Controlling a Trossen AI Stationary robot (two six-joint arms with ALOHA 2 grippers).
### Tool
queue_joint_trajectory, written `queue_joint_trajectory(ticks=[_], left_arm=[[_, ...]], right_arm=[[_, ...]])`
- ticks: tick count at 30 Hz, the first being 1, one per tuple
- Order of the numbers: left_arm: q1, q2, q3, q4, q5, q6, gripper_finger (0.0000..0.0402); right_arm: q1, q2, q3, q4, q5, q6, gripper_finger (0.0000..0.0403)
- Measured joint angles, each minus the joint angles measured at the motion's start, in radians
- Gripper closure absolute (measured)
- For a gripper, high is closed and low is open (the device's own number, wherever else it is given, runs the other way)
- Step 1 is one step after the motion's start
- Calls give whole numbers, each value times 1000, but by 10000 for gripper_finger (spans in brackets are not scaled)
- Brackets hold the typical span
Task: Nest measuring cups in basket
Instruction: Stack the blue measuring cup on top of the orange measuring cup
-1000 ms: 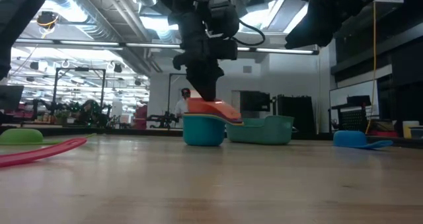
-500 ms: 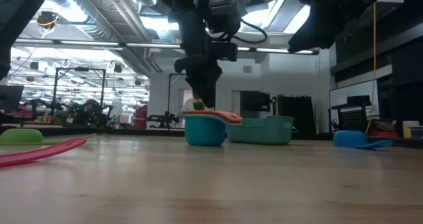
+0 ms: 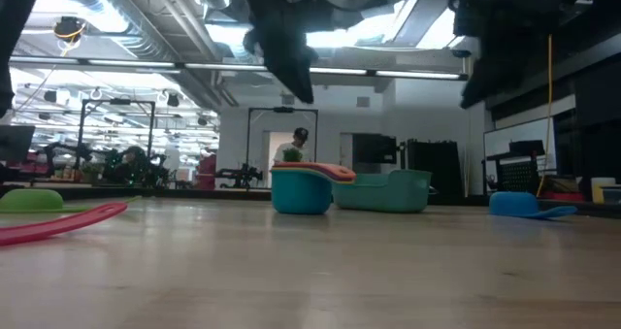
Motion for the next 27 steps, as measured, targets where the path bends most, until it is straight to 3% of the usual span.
queue_joint_trajectory(ticks=[5,10,19,27], left_arm=[[61,-91,-27,-22,94,-32,290],[122,-184,-182,97,241,-66,290],[150,-261,-463,386,253,-145,290],[137,-260,-486,427,254,-162,290]], right_arm=[[36,0,0,-164,-33,8,228],[95,0,-25,-270,0,99,228],[189,12,-151,-272,-8,109,228],[212,32,-235,-231,5,108,228]])
